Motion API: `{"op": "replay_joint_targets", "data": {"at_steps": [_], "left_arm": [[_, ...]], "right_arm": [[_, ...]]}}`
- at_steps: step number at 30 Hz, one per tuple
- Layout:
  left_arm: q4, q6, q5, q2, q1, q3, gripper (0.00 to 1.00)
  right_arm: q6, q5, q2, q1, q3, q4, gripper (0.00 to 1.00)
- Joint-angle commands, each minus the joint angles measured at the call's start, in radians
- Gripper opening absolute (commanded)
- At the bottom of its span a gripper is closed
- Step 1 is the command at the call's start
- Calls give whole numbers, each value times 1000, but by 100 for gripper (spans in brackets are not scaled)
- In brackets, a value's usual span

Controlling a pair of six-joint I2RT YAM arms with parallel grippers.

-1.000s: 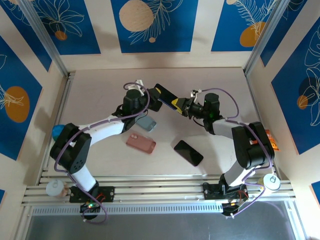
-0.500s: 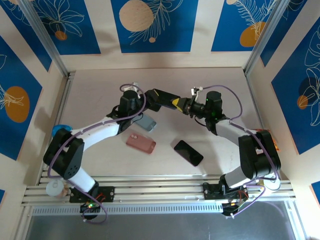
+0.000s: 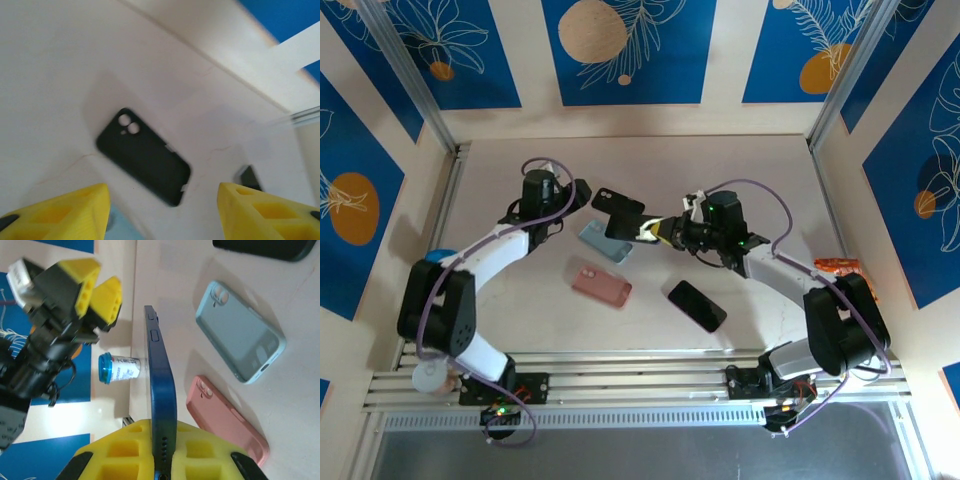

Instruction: Put the phone into the phone case

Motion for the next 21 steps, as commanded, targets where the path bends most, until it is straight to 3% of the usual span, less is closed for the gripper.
{"op": "replay_joint_targets", "data": {"at_steps": [1, 10, 21], "left_arm": [[-73, 92, 72, 115, 14, 38, 58], [-31, 153, 73, 276, 15, 101, 56], [55, 109, 125, 310, 10, 14, 58]], "right_arm": [[24, 30, 59, 39, 45, 39, 0], [100, 56, 234, 91, 90, 136, 0], [110, 50, 314, 84, 121, 143, 0]]}}
